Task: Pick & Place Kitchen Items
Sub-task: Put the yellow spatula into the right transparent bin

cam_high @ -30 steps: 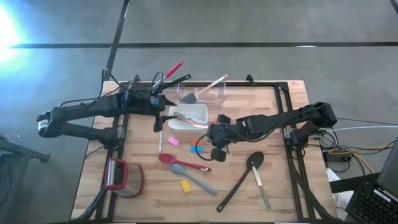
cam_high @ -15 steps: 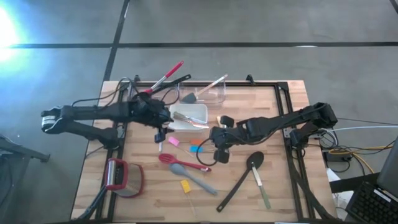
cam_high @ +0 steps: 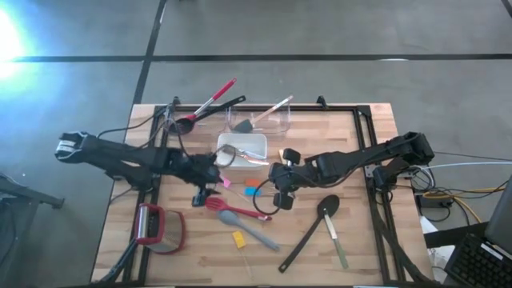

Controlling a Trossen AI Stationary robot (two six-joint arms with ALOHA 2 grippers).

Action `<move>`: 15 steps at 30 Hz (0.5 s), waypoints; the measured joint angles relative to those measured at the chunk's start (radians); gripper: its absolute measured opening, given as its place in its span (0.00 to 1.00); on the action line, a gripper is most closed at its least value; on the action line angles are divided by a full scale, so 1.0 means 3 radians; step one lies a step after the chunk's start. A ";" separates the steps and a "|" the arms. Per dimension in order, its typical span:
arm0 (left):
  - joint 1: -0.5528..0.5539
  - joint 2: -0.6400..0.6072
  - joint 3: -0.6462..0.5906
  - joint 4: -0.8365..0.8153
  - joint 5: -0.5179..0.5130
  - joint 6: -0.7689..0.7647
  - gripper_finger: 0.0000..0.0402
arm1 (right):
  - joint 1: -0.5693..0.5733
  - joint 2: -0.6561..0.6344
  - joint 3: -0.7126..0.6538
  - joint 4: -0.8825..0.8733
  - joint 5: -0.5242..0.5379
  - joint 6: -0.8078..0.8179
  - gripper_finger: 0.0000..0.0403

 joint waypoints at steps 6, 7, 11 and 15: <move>-0.0375 0.0132 0.0001 0.0285 0.0112 -0.0167 0.50 | -0.0003 0.0000 0.0000 0.0014 0.0002 -0.0011 0.13; -0.0443 0.0179 0.0001 0.0332 0.0148 -0.0167 0.50 | -0.0003 0.0000 0.0000 0.0001 0.0001 -0.0011 0.13; -0.0699 0.0444 0.0001 0.0604 0.0177 -0.0253 0.50 | -0.0003 -0.0007 0.0000 -0.0033 0.0002 -0.0011 0.13; -0.0890 0.0775 0.0001 0.0857 0.0169 -0.0337 0.50 | -0.0003 -0.0023 0.0000 -0.0029 0.0001 -0.0011 0.13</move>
